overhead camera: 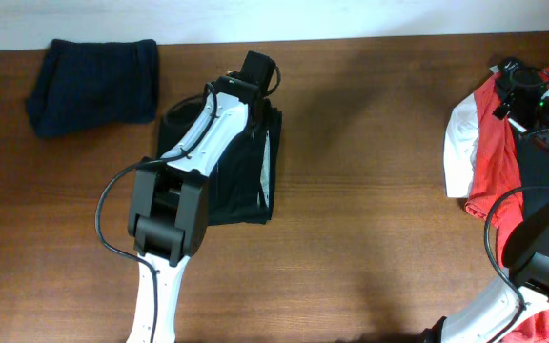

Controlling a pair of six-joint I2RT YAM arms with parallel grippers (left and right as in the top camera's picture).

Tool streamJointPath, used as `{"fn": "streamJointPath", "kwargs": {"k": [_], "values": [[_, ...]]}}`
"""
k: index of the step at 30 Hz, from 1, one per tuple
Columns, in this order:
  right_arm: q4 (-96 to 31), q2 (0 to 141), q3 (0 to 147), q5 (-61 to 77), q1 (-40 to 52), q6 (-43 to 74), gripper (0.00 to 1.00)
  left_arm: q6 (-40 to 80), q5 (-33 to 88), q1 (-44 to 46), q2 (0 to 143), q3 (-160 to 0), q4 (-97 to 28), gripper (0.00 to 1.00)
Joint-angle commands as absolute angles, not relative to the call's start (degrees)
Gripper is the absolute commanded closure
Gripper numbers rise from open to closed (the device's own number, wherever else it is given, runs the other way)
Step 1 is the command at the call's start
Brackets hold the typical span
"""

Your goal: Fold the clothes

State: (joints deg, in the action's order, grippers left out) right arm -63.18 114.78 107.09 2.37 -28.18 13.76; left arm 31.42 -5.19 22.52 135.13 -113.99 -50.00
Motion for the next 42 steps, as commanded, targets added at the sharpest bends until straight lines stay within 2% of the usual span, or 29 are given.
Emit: {"fn": "streamJointPath", "kwargs": {"k": [1, 6, 10, 13, 14, 15, 17, 19, 24, 29, 34, 37, 40, 42], "values": [[-63.18, 113.73, 107.79, 1.87, -28.14, 14.46, 0.01, 32.34, -4.25, 22.65, 139.26, -114.41, -45.69, 0.99], [-63.18, 113.73, 107.79, 1.87, -28.14, 14.46, 0.01, 32.29, -4.1, 22.74, 142.1, -114.83, -45.54, 0.99], [-63.16, 113.73, 107.79, 1.87, -28.14, 14.46, 0.01, 28.6, -4.03, 22.76, 135.02, -121.47, -49.65, 0.99], [-63.18, 113.73, 107.79, 1.87, -28.14, 14.46, 0.01, 28.6, -3.86, 22.74, 127.2, -123.28, -58.39, 0.98], [-63.18, 113.73, 107.79, 1.87, -28.14, 14.46, 0.01, 28.56, -3.81, 22.74, 125.69, -123.28, -62.83, 0.94], [-63.18, 113.73, 107.79, 1.87, -28.14, 14.46, 0.01, 27.81, -3.64, 22.76, 124.92, -123.28, -69.38, 0.93], [-63.18, 113.73, 107.79, 1.87, -28.14, 14.46, 0.01, 25.67, 1.06, 22.76, 125.03, -122.23, -79.18, 0.94], [-63.18, 113.73, 107.79, 1.87, -28.14, 14.44, 0.01, 20.64, 5.19, 24.05, 125.05, -118.19, -81.69, 0.99], [-63.18, 113.73, 107.79, 1.87, -28.14, 14.46, 0.01, 20.73, 7.75, 31.24, 125.05, -102.3, -75.96, 0.99], [-63.18, 113.73, 107.79, 1.87, -28.14, 14.46, 0.01, 23.55, 7.88, 32.62, 125.05, -91.55, -67.2, 0.99], [-63.18, 113.73, 107.79, 1.87, -28.14, 14.46, 0.01, 22.15, 7.94, 34.81, 120.57, -93.51, -66.98, 0.99], [-63.18, 113.73, 107.79, 1.87, -28.14, 14.46, 0.01, 22.22, 7.62, 36.12, 111.74, -95.72, -67.79, 0.99], [-63.16, 113.73, 107.79, 1.87, -28.14, 14.46, 0.01, 26.28, -2.02, 31.73, 107.39, -95.72, -72.71, 1.0], [-63.18, 113.73, 107.79, 1.87, -28.14, 14.46, 0.01, 26.28, -1.91, 28.71, 108.05, -94.41, -73.73, 0.99]]}}
